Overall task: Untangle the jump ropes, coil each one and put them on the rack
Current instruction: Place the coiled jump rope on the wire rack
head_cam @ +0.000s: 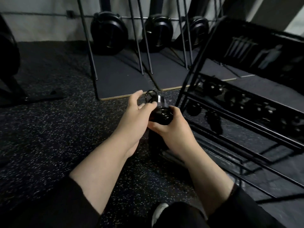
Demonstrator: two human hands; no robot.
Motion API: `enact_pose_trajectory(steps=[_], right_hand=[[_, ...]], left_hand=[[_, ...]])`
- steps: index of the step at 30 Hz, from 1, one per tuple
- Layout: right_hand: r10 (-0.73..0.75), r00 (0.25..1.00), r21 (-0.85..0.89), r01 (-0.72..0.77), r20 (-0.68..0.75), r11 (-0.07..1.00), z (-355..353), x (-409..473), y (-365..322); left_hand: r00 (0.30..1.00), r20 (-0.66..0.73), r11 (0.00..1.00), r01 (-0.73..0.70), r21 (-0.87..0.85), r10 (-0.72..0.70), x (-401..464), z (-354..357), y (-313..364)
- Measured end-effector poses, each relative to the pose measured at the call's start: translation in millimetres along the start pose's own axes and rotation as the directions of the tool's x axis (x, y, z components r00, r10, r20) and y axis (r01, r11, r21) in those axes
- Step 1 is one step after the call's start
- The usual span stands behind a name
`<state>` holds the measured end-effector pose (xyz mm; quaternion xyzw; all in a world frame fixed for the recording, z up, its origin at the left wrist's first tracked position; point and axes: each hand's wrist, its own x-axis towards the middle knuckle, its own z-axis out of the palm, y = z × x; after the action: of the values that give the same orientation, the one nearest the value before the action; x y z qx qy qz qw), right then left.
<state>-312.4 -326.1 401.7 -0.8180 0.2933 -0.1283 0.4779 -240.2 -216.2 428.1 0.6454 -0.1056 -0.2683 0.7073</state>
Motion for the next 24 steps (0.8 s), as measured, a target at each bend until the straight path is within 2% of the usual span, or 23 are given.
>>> enact_pose_trajectory(steps=[4,7,14,20,24], right_hand=[[0.085,0.995,-0.025,-0.086,-0.047,0.996,-53.8,-12.6,39.4],[0.198,0.975,0.010,-0.198,-0.105,0.980,-84.1,-19.4,87.8],[0.420,0.861,0.058,-0.422,-0.289,0.905,-168.8,14.3,186.7],[0.475,0.815,0.033,-0.493,-0.331,0.869,-211.6,83.3,232.1],[0.474,0.837,0.011,-0.490,-0.274,0.871,-214.7,115.8,268.8]], left_hand=[[0.985,0.133,0.990,0.095,0.108,-0.109,-14.6,43.7,-1.4],[0.970,0.162,0.977,0.158,0.143,-0.180,-18.1,66.0,-11.0],[0.989,0.035,0.970,0.135,0.202,-0.145,5.5,77.5,-23.4],[0.991,-0.083,0.965,0.122,0.234,-0.105,31.5,51.3,-24.3],[0.985,-0.149,0.967,0.122,0.222,-0.089,42.5,32.3,-22.6]])
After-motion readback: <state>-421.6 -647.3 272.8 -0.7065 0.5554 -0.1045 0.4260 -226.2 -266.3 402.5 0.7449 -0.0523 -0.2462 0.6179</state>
